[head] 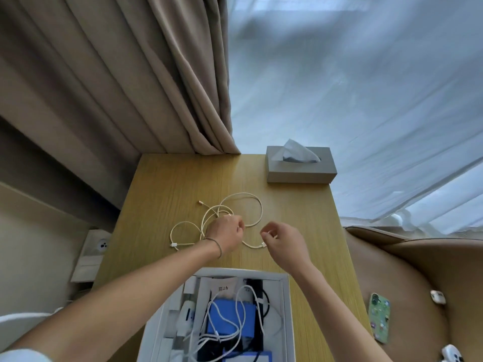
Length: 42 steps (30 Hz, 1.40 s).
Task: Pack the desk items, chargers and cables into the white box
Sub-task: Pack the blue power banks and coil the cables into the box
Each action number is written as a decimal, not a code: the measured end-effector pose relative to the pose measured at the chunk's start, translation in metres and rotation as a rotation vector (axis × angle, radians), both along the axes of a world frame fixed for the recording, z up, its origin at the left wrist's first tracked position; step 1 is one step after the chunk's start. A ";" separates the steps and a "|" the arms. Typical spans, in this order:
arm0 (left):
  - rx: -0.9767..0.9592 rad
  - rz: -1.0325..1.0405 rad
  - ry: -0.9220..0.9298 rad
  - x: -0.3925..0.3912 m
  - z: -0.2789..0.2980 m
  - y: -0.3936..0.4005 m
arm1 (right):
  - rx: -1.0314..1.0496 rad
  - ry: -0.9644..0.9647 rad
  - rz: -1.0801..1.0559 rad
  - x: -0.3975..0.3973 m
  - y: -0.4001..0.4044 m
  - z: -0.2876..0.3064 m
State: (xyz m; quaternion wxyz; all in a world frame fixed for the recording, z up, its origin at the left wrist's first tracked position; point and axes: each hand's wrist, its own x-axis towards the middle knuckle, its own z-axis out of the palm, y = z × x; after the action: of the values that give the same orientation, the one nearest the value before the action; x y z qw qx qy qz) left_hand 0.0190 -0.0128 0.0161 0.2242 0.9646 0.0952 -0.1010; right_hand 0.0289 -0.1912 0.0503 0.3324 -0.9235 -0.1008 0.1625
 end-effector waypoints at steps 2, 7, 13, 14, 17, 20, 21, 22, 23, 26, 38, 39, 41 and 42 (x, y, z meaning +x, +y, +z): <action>0.051 -0.022 0.005 0.018 -0.013 -0.007 | 0.009 0.026 0.000 0.008 -0.003 -0.008; 0.290 -0.021 0.124 0.051 -0.045 -0.018 | 0.076 0.081 -0.015 0.019 -0.017 -0.025; 0.379 -0.125 0.223 0.063 -0.071 -0.024 | 0.132 0.153 -0.034 0.024 -0.035 -0.036; 0.367 -0.141 0.216 0.062 -0.072 -0.023 | 0.138 0.160 -0.037 0.025 -0.039 -0.036; 0.203 -0.122 0.180 0.058 -0.072 -0.020 | 0.161 0.151 -0.038 0.029 -0.046 -0.032; -0.067 -0.081 0.189 0.050 -0.056 -0.018 | 0.232 0.079 -0.040 0.034 -0.046 -0.022; -0.132 -0.077 0.176 0.046 -0.047 -0.017 | 0.247 0.045 -0.029 0.035 -0.044 -0.018; -0.188 -0.070 0.153 0.042 -0.036 -0.016 | 0.258 0.014 -0.006 0.037 -0.042 -0.013; -0.244 -0.055 0.123 0.037 -0.023 -0.015 | 0.261 -0.013 0.028 0.037 -0.039 -0.008; -0.482 -0.001 0.042 0.021 0.022 -0.011 | 0.240 -0.048 0.168 0.035 -0.026 0.008; -1.538 0.156 -0.064 -0.076 0.159 0.071 | 0.435 -0.030 0.215 0.007 0.038 0.068; -1.593 0.193 -0.105 -0.081 0.163 0.083 | 0.410 -0.034 0.218 0.007 0.042 0.070; -1.765 0.302 -0.188 -0.092 0.169 0.113 | 0.346 -0.050 0.219 0.008 0.046 0.068; -1.852 0.370 -0.241 -0.098 0.171 0.130 | 0.315 -0.058 0.209 0.008 0.046 0.066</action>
State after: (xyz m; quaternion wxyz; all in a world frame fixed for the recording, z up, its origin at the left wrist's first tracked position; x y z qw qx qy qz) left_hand -0.0792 0.1173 0.1874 0.9202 0.3771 0.1045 0.0008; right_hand 0.0373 -0.1452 0.1160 0.4510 -0.8489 -0.2299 0.1519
